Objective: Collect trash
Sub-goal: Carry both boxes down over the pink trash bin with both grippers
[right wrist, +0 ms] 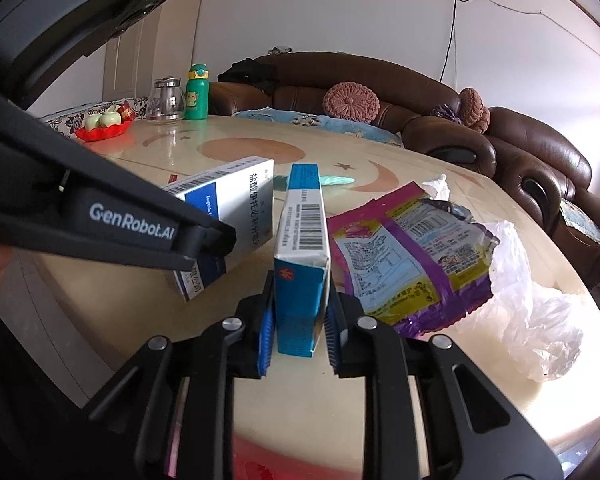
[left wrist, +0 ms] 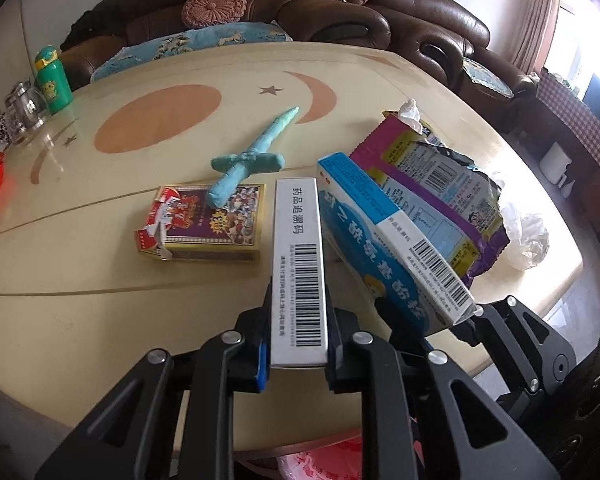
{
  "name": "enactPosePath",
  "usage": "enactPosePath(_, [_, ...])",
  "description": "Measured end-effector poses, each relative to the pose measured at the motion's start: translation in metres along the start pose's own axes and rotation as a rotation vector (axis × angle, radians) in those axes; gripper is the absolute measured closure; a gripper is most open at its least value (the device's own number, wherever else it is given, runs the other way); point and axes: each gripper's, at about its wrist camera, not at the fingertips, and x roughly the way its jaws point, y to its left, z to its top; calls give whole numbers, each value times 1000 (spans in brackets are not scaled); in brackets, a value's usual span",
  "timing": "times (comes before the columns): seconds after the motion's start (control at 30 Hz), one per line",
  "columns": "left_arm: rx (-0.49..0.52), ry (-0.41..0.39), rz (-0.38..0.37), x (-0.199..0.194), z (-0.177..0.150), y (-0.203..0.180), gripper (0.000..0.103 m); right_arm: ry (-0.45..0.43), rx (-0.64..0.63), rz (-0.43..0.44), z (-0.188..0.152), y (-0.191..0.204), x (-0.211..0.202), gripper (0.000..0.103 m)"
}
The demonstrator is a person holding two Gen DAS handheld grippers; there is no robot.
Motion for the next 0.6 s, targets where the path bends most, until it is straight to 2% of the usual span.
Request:
enactPosePath(0.27, [-12, -31, 16, -18, -1, 2, 83, -34, 11, -18, 13, -2, -19, 81])
enactPosePath(0.6, [-29, -92, 25, -61, -5, -2, 83, -71, 16, -56, 29, -9, -60, 81])
